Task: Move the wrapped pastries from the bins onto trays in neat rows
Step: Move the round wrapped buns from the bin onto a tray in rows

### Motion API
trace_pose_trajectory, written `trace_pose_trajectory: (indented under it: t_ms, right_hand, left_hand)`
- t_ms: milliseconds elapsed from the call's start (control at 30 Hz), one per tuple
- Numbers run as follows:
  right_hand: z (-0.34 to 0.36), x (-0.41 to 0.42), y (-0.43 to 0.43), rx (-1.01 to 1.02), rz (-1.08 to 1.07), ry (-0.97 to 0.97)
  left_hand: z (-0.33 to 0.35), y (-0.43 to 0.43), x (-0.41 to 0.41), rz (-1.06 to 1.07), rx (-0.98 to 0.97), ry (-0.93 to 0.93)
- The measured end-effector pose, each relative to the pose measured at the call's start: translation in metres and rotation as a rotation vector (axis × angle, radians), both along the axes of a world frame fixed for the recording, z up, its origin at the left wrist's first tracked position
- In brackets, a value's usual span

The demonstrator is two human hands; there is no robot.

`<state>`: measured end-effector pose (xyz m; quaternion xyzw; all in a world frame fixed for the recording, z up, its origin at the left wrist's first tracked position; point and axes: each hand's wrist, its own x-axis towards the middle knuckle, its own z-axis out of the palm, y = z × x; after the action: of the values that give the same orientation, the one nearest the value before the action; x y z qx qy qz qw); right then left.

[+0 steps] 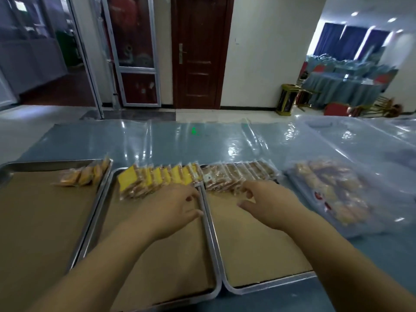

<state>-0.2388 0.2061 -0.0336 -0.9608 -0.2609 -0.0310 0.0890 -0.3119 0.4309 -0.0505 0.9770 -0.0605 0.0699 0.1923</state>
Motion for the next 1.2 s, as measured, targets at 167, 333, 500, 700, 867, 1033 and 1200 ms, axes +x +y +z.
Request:
trace_pose_trajectory:
  t_ms: [167, 333, 500, 700, 867, 1033, 1200]
  right_hand:
    - [0.011, 0.007, -0.068, -0.028, -0.033, -0.021]
    - [0.029, 0.030, -0.119, -0.042, -0.067, -0.064]
    - [0.047, 0.068, -0.165, -0.036, -0.052, -0.118]
    - [0.060, 0.134, -0.237, -0.041, -0.092, -0.100]
    - [0.064, 0.180, -0.297, -0.070, -0.187, -0.064]
    - [0.057, 0.219, -0.356, -0.136, -0.195, -0.026]
    - [0.041, 0.269, -0.407, -0.266, -0.106, 0.063]
  left_hand:
    - [0.008, -0.059, 0.013, -0.060, 0.045, -0.006]
    - [0.019, -0.102, 0.043, -0.096, 0.086, -0.033]
    - [0.025, -0.142, 0.091, -0.141, 0.067, -0.076]
    - [0.034, -0.200, 0.155, -0.178, -0.044, -0.118]
    - [0.052, -0.254, 0.201, -0.248, -0.092, -0.122]
    - [0.071, -0.317, 0.237, -0.324, -0.033, -0.141]
    - [0.079, -0.386, 0.273, -0.323, 0.116, -0.085]
